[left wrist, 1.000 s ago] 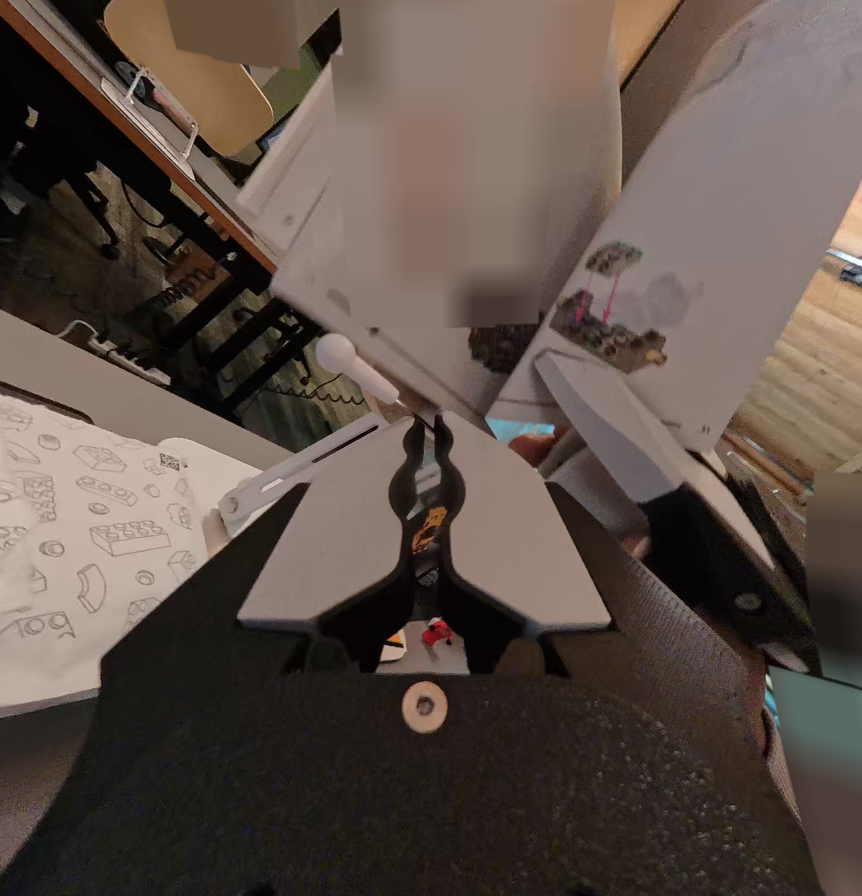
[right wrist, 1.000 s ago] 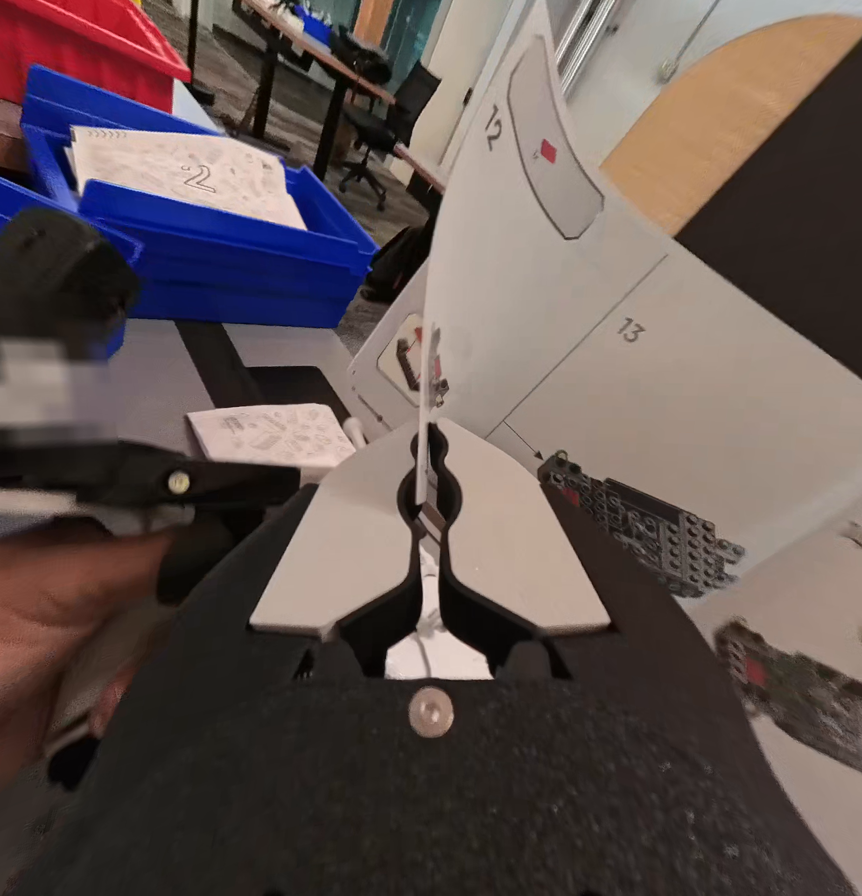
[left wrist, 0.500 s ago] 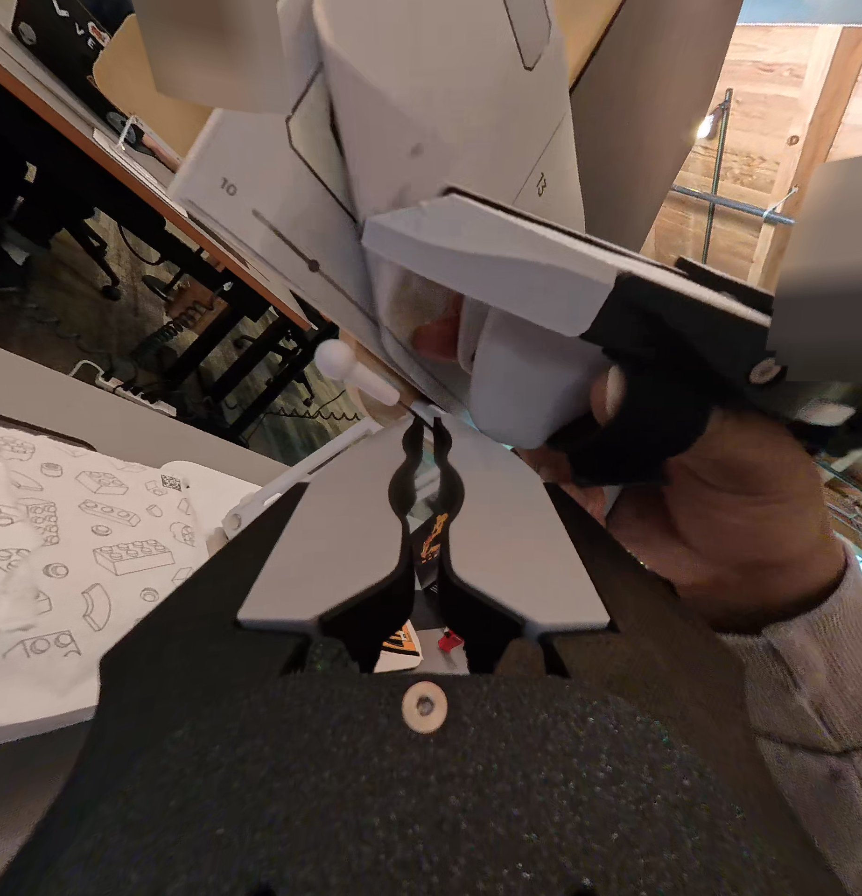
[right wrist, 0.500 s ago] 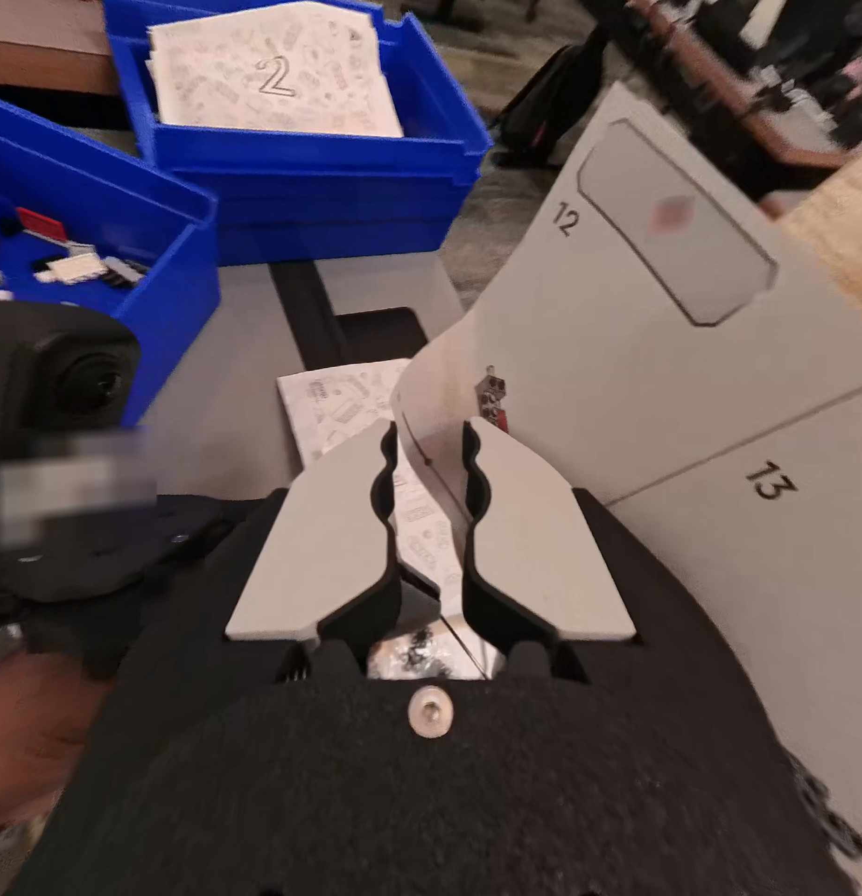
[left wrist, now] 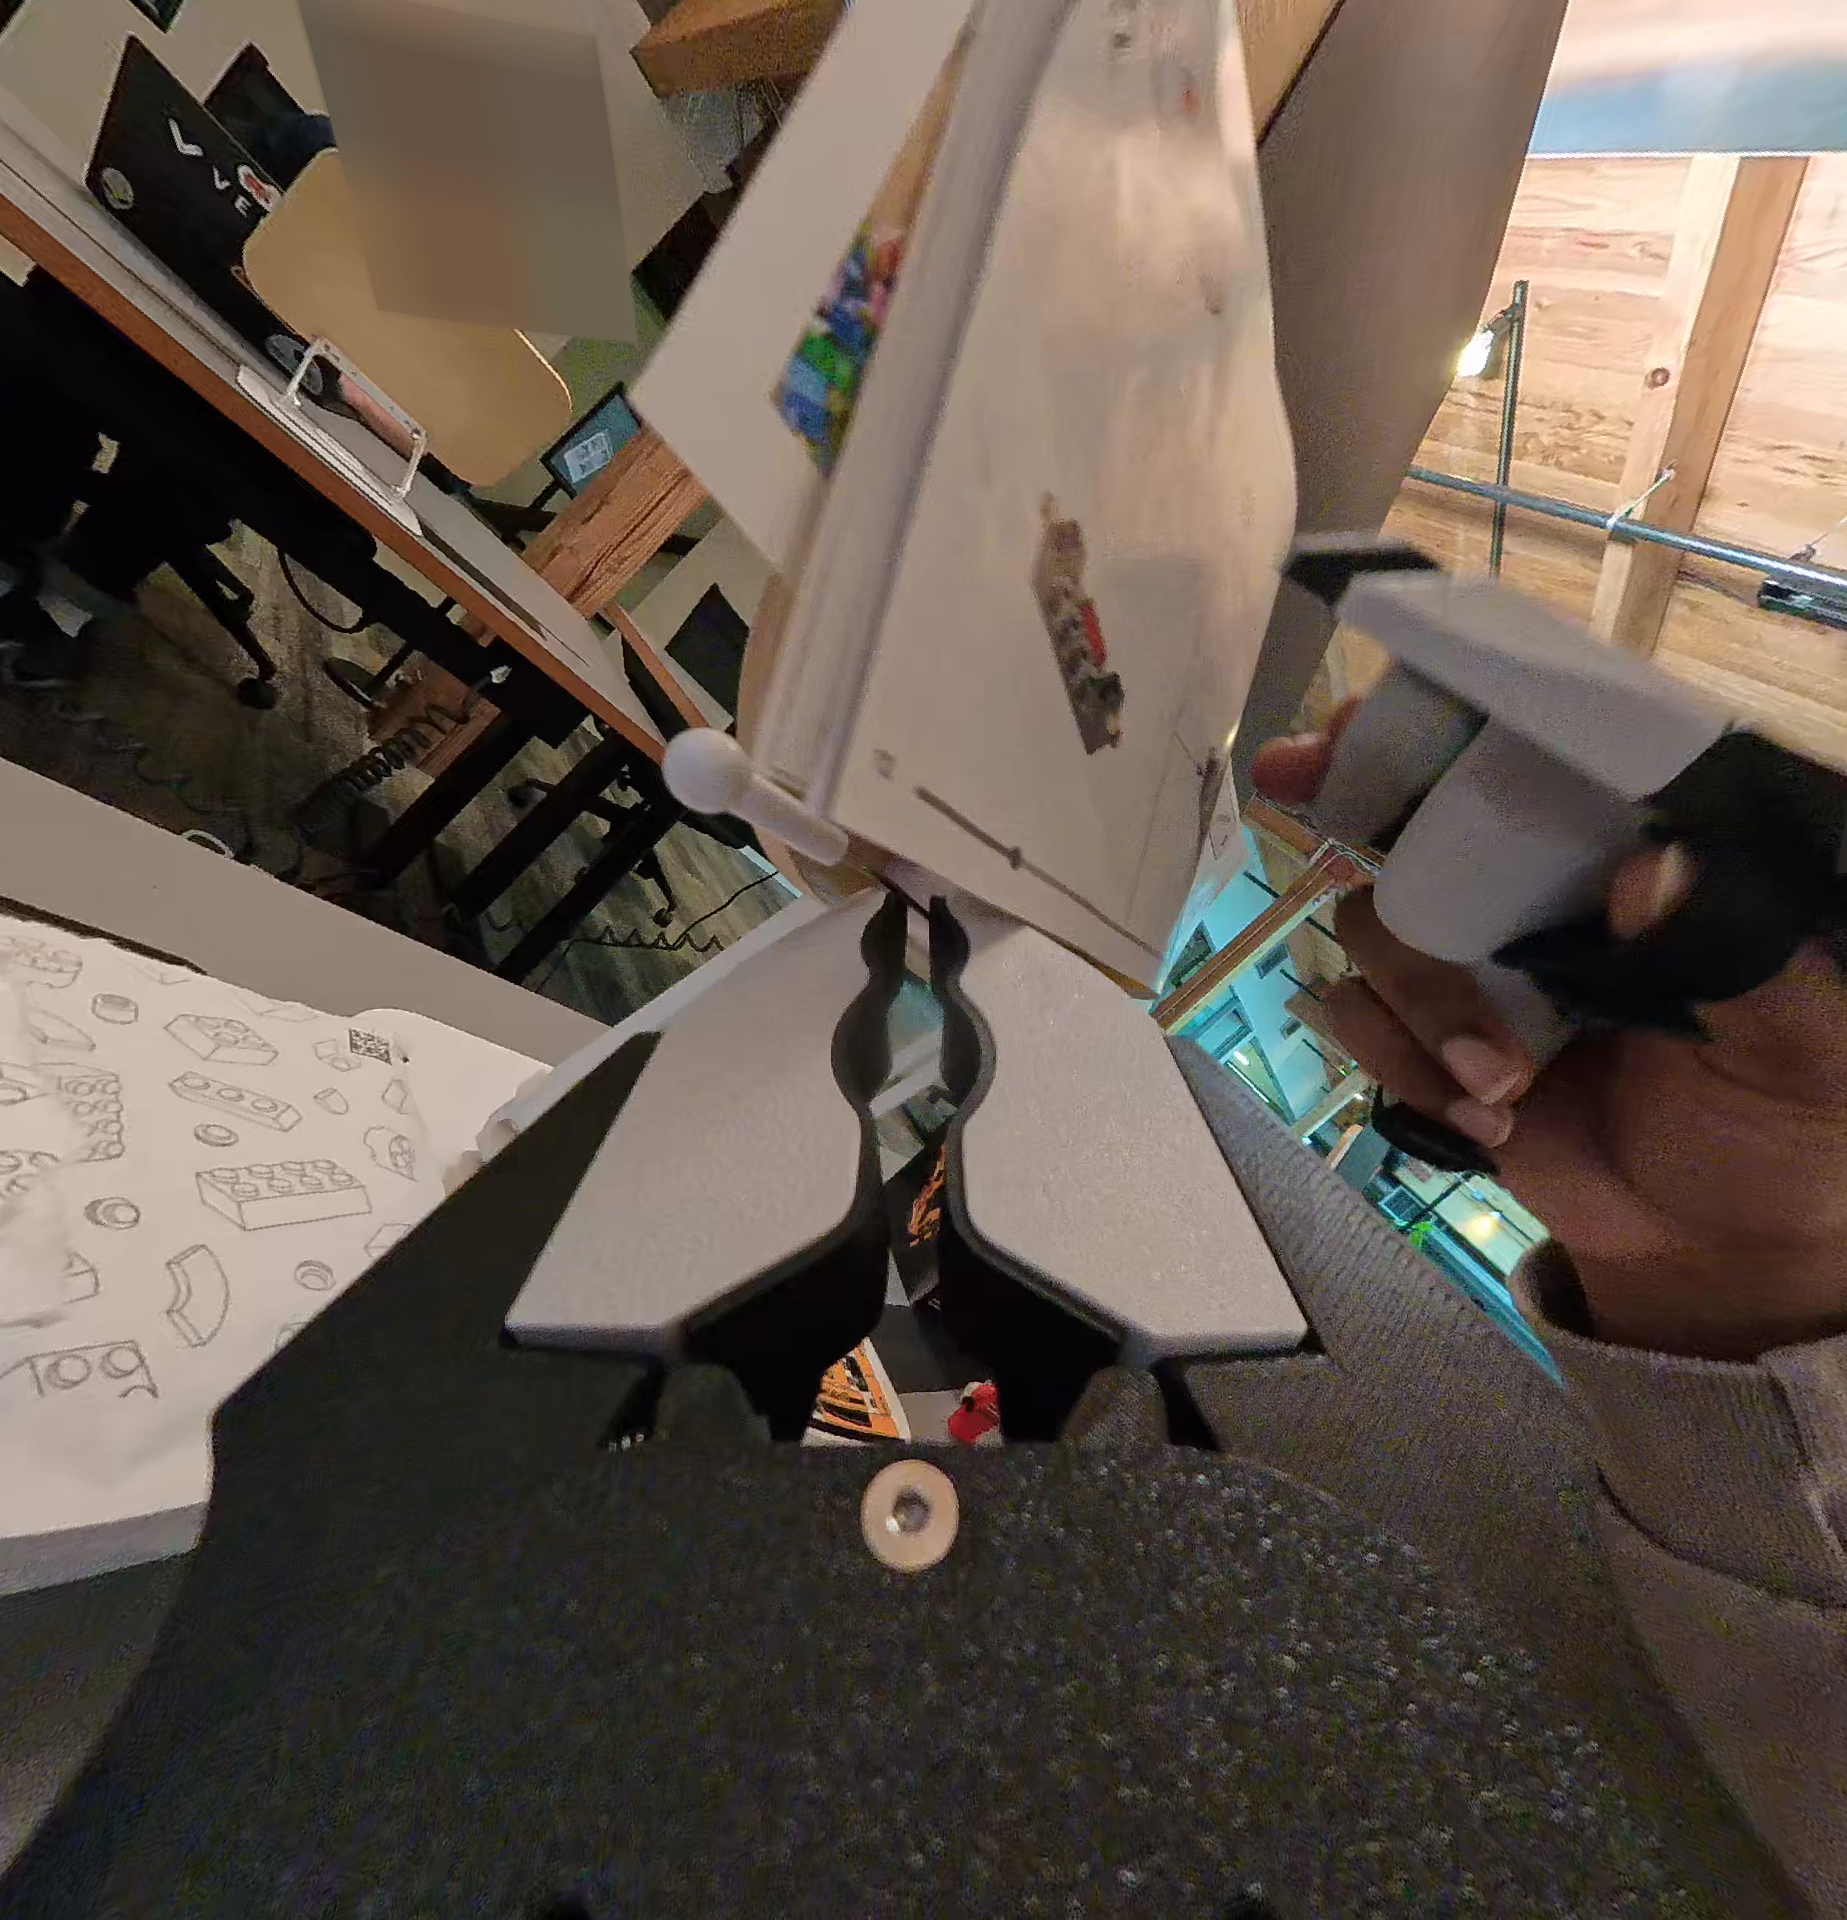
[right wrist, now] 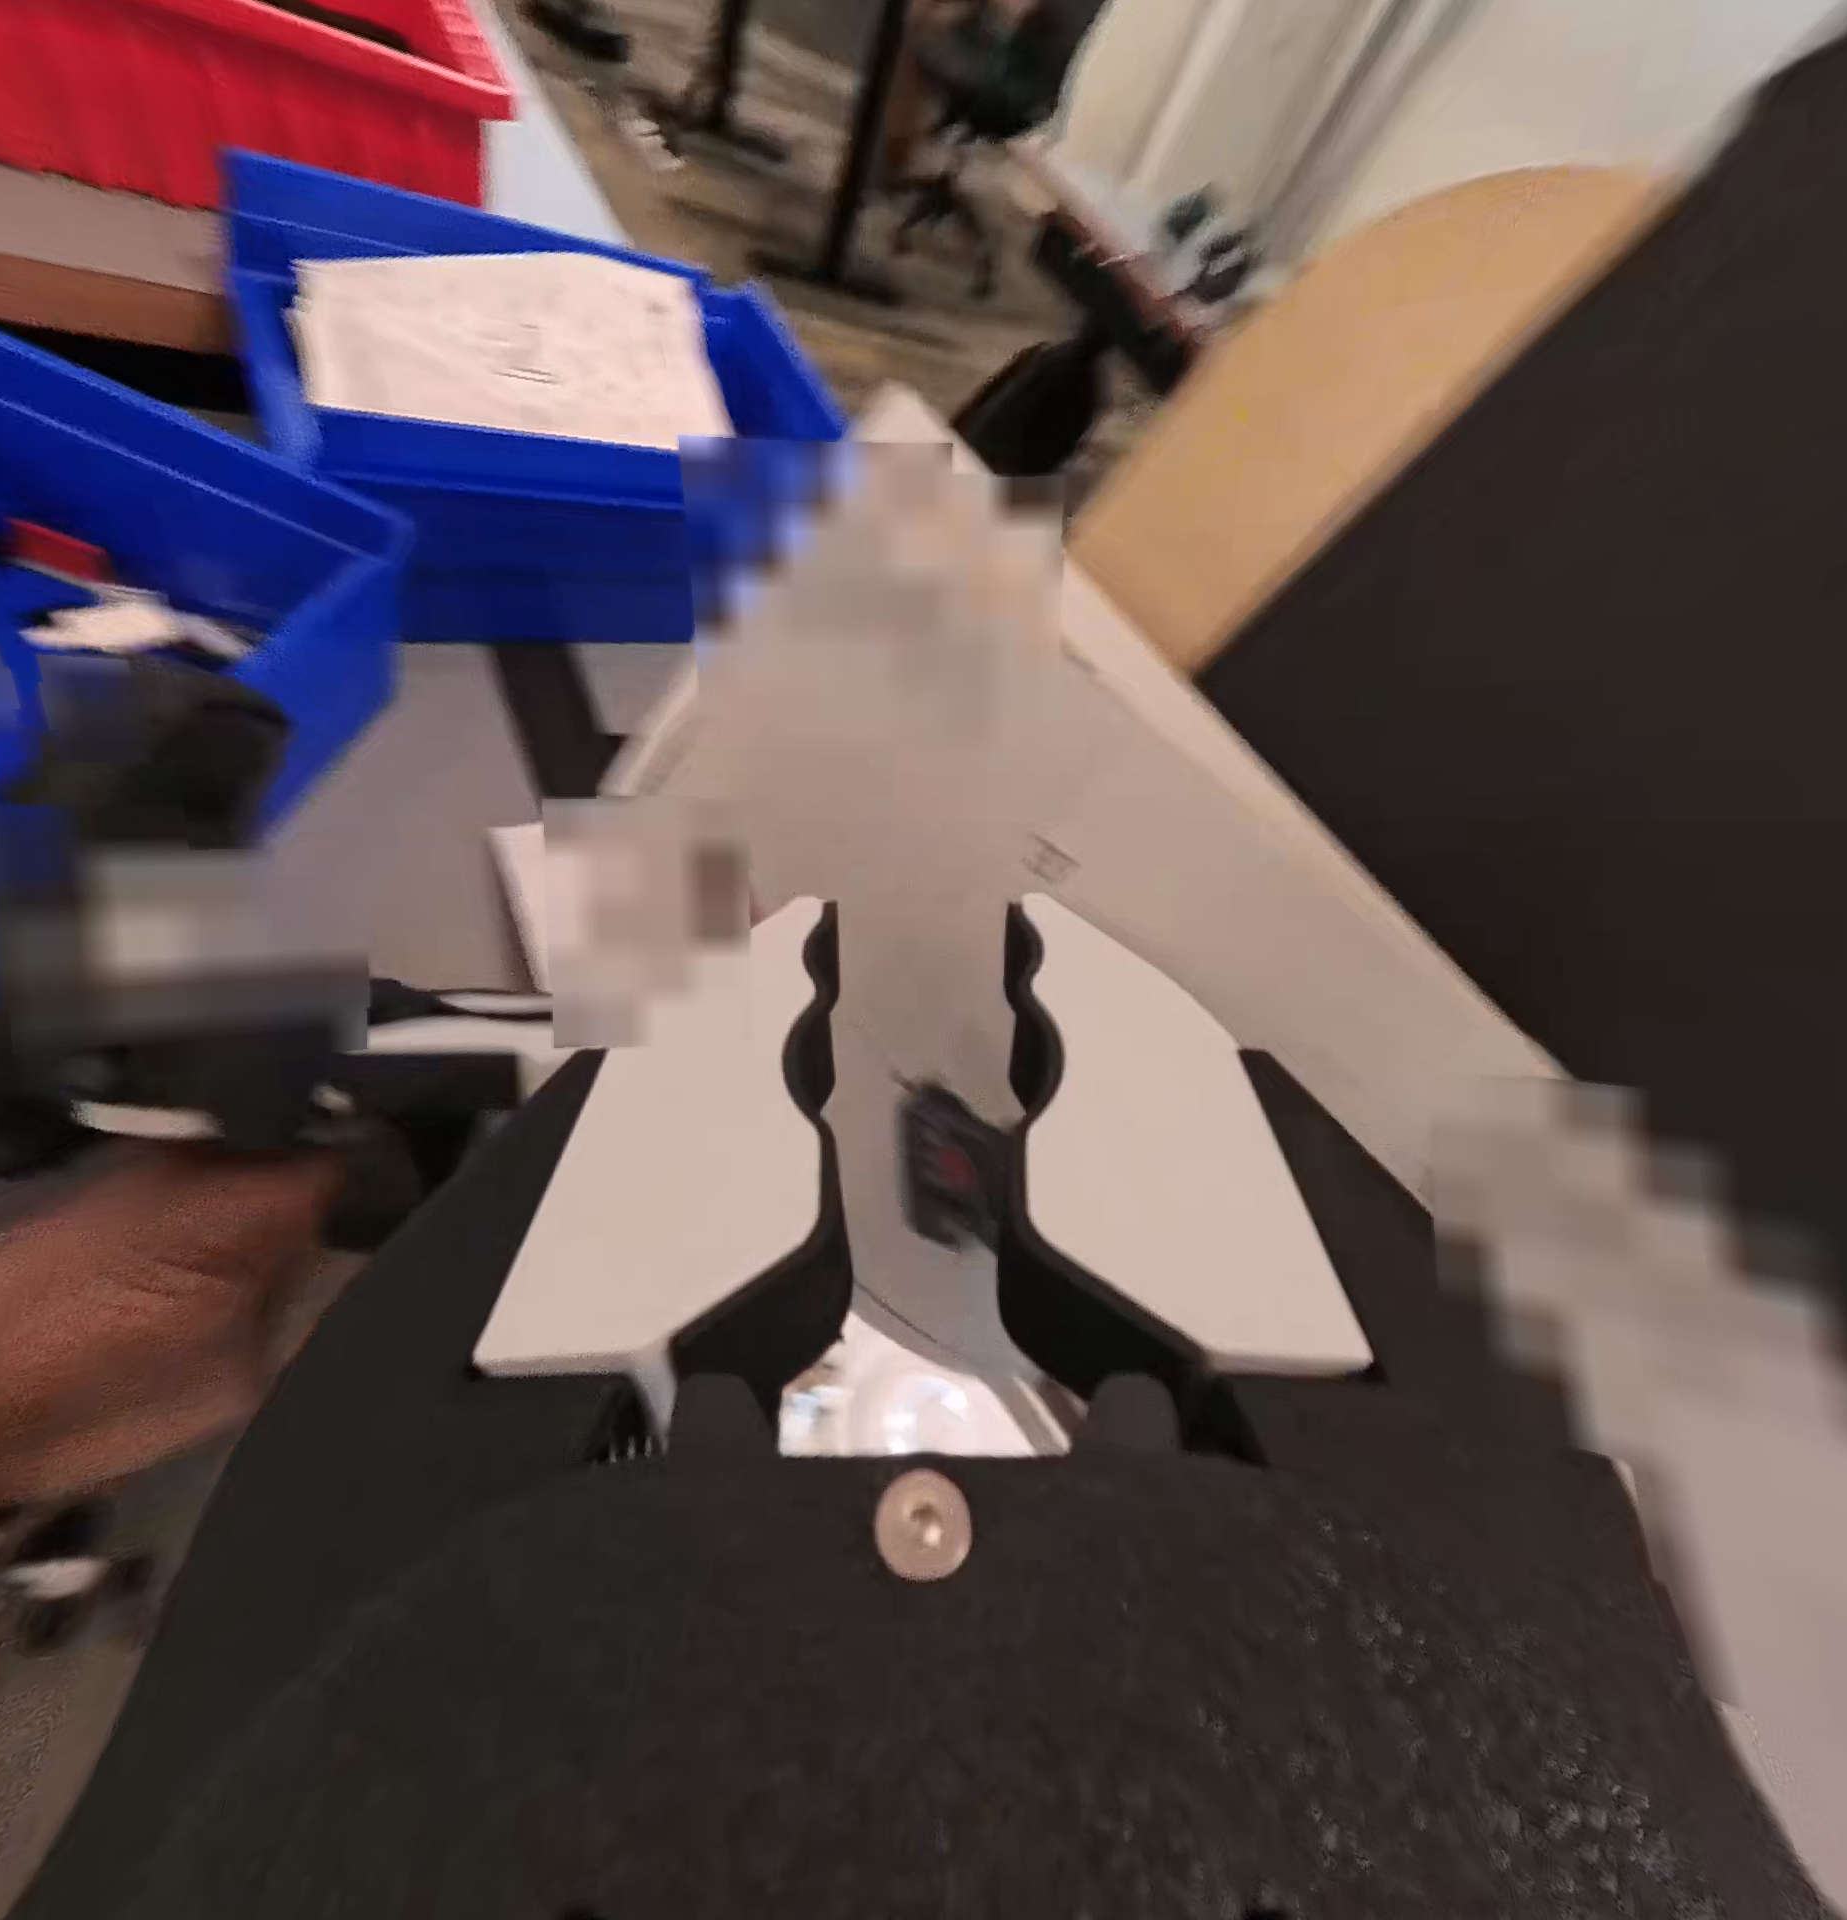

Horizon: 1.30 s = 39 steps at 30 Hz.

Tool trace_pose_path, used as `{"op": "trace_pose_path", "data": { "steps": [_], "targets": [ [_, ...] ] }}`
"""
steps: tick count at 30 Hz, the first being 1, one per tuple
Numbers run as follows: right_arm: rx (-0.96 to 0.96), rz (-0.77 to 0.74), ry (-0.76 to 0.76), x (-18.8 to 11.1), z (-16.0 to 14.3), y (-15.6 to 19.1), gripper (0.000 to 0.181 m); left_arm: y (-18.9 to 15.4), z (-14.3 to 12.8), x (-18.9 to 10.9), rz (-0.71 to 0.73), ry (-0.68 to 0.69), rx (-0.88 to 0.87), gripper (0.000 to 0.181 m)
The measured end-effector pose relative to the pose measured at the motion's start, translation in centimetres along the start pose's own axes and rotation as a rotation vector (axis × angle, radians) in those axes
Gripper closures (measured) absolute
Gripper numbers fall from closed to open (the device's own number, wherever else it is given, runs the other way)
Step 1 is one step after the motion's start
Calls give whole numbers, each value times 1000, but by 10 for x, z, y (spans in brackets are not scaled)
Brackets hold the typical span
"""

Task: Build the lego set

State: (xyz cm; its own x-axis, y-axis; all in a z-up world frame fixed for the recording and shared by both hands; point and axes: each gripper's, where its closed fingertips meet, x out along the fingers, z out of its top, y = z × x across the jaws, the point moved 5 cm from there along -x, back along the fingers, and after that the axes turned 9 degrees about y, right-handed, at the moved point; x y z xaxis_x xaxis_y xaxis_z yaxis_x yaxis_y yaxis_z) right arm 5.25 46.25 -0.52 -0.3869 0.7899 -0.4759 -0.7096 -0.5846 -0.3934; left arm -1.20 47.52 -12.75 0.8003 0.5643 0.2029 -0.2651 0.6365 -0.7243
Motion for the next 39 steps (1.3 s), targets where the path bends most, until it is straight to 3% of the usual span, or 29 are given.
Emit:
{"op": "trace_pose_path", "data": {
  "steps": [4, 8, 15, 18, 22, 26, 31, 33, 39],
  "targets": [
    [54, -212, -68, -36, -44, -46, 168, 0, 1, 0, 2, -4, -6, 177],
    [-53, -188, 33, -14, -80, -39, 170, -1, 2, 1, 12, -6, 0, 177],
    [-311, -337, 217, 21, -62, -20, 175, -3, 0, -1, 18, -16, 27, 177],
    [-325, -338, 276, 26, -57, -20, 177, -6, 1, -1, 20, -21, 49, 178],
    [-248, -292, 246, 25, -57, -25, 181, -12, 4, 0, 63, -27, 146, 178],
    [-182, -239, 218, 25, -58, -27, 181, -24, 18, 10, 124, 53, 383, 179],
    [-123, -172, 196, 24, -58, -29, 181, -49, 22, 42, 205, 294, 821, 180],
    [-91, -151, 177, 25, -58, -30, 181, -53, 15, 54, 207, 392, 924, 180],
    [-41, -123, 128, 13, -68, -30, 176, -54, 14, 59, 207, 495, 1175, 180]
  ]
}}
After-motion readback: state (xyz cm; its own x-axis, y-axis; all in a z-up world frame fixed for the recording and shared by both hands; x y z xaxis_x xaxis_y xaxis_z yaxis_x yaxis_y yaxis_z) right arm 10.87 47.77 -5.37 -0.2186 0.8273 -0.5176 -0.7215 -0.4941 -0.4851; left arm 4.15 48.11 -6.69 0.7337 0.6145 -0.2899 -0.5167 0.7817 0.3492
